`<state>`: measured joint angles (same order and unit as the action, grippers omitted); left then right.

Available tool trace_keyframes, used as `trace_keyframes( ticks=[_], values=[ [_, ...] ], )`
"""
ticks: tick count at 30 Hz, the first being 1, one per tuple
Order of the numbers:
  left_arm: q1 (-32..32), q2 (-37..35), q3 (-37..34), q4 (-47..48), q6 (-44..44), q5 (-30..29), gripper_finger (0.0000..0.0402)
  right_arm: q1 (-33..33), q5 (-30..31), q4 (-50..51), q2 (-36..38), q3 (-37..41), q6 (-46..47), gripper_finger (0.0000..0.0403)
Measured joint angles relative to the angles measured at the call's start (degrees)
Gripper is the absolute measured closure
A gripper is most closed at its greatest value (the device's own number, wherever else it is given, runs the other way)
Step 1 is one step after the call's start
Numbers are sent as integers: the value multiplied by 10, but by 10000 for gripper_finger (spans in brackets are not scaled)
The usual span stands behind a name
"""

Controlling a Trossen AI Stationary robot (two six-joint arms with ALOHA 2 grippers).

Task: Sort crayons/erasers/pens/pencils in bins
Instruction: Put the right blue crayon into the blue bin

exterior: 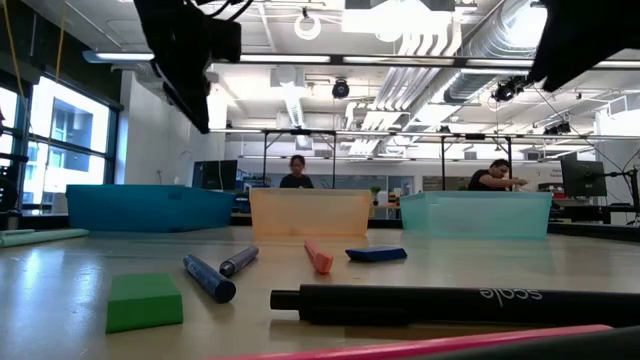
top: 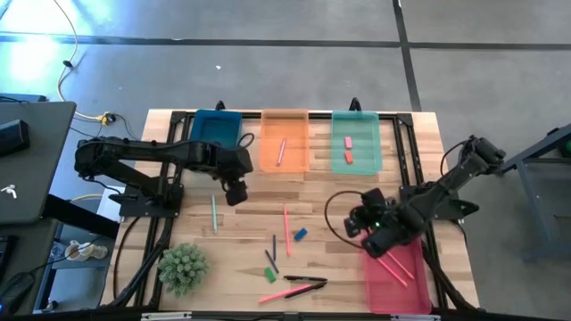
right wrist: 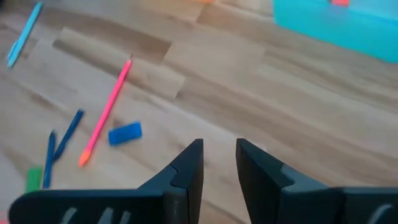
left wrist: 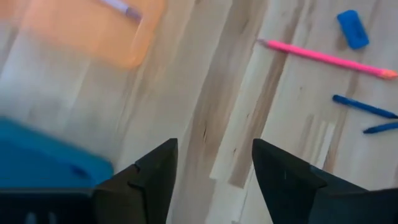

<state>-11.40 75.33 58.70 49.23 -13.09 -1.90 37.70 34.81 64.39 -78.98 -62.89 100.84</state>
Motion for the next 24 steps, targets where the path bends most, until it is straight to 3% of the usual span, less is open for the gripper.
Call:
trace_keyframes(
  ticks=[11, 17, 24],
  values=[
    [24, 0, 0, -95, 66, 55, 215, -85, -8, -43, 0, 0, -80, 316],
    [43, 14, 0, -189, 152, 141, 216, -131, -37, -44, 0, 0, -145, 316],
    [66, 47, 18, -236, 210, 137, 216, -183, -81, -41, 0, 0, -195, 316]
  ],
)
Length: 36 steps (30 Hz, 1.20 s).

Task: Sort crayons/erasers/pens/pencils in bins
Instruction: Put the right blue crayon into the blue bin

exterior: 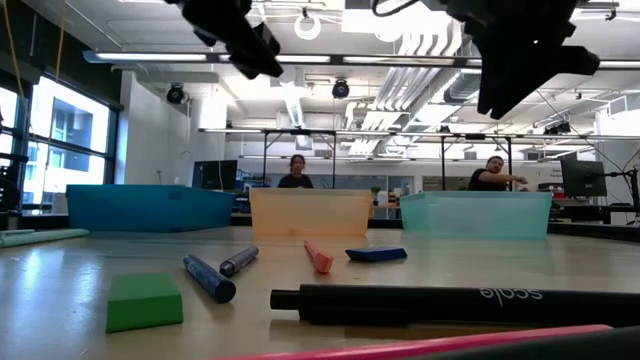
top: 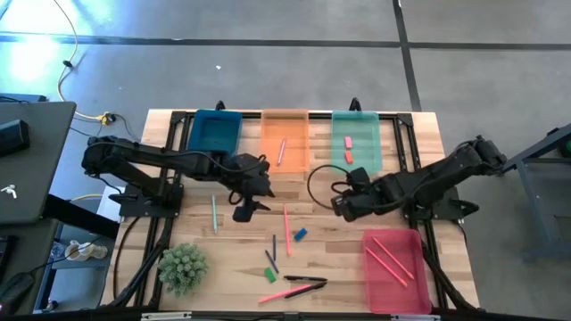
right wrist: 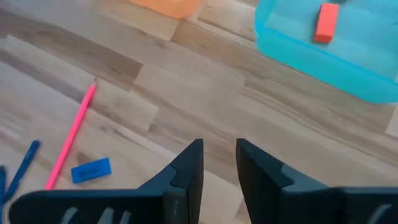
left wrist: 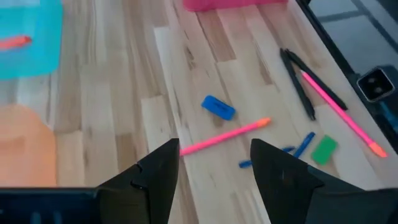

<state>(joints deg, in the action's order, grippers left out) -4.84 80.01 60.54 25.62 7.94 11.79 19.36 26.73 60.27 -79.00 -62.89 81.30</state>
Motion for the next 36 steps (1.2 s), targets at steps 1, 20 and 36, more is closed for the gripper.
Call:
trace_keyframes(
  ticks=[1, 20, 36],
  values=[
    [1, 8, 9, 2, 5, -1, 216, -6, -3, 0, 0, 0, -4, 316],
    [77, 158, 90, 74, 183, -44, 216, -74, -14, 61, 7, 0, 87, 316],
    [150, 268, 90, 41, 242, -75, 216, -98, -9, 61, 23, 0, 87, 316]
  ],
)
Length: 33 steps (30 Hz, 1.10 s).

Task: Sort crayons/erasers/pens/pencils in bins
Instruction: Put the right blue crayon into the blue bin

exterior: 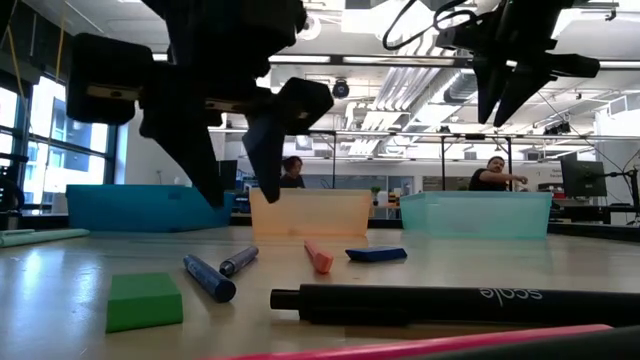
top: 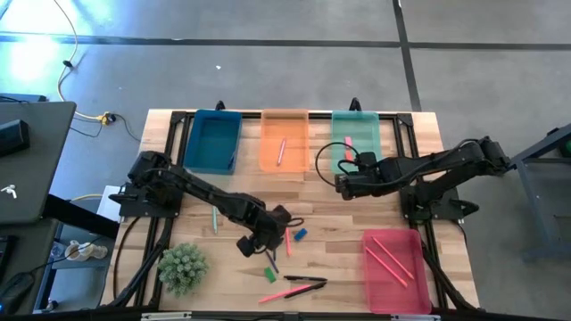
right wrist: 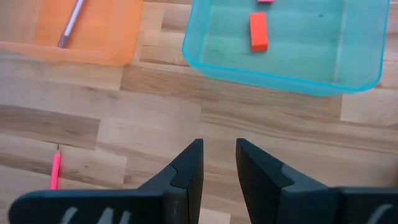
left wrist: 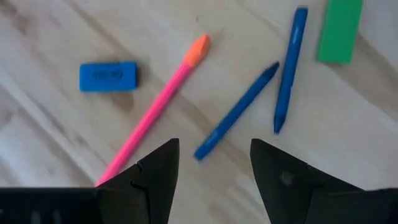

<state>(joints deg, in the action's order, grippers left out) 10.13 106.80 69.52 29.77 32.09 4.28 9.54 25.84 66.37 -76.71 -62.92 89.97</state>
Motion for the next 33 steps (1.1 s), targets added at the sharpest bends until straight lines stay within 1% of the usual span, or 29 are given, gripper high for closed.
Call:
trace_keyframes(
  ticks=[4, 8, 14, 19, 22, 25, 33],
  values=[
    [10, 12, 0, -27, 26, -7, 216, 0, 1, -1, 0, 0, -1, 316],
    [12, 23, 2, -39, 27, -4, 216, 0, 2, -2, 0, 0, -3, 316],
    [11, 59, 1, -31, 51, -11, 216, 0, 5, -6, 0, 0, -5, 316],
    [8, 66, 2, -31, 49, -15, 216, 0, 4, -7, 0, 0, -5, 316],
    [3, 67, 2, -30, 75, -7, 217, 1, 4, -7, 0, 0, -5, 316],
    [-2, 67, 2, -26, 97, 4, 228, 1, 4, -7, 0, 0, -5, 316],
    [-13, 81, 3, -15, 101, 35, 271, 1, 4, -19, 0, 0, -5, 316]
  ],
)
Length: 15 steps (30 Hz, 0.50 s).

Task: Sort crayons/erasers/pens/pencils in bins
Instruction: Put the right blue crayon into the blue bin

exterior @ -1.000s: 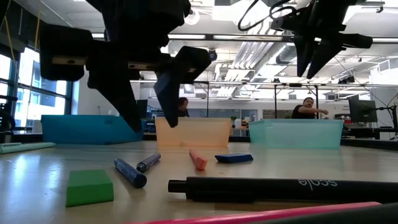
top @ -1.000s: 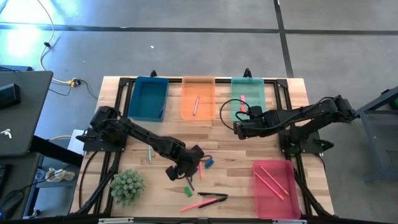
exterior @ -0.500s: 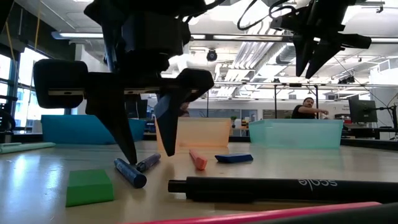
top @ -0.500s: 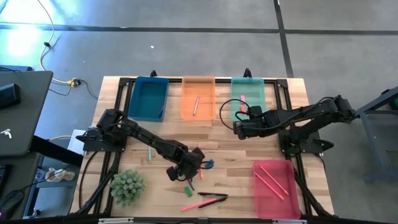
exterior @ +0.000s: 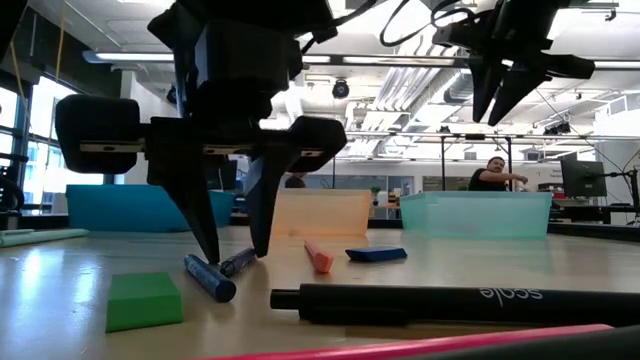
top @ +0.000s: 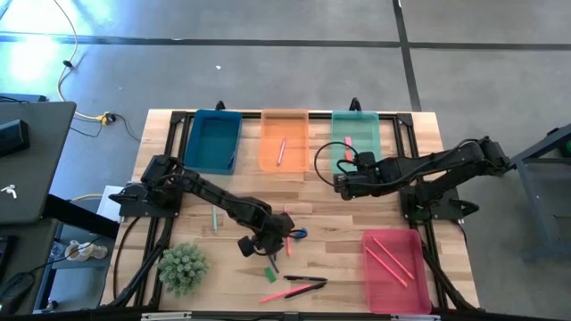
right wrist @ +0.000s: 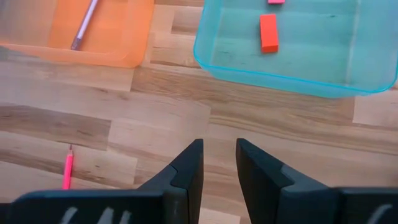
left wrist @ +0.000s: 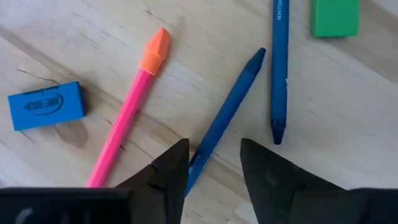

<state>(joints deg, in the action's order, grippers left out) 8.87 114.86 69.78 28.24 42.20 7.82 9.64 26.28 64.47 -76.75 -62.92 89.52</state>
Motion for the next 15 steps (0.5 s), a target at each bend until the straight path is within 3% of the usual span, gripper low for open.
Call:
trace_keyframes(
  ticks=[15],
  values=[
    [-11, 1, 0, 22, -76, -12, 327, 0, 0, -8, 0, 0, 0, 316]
  ],
)
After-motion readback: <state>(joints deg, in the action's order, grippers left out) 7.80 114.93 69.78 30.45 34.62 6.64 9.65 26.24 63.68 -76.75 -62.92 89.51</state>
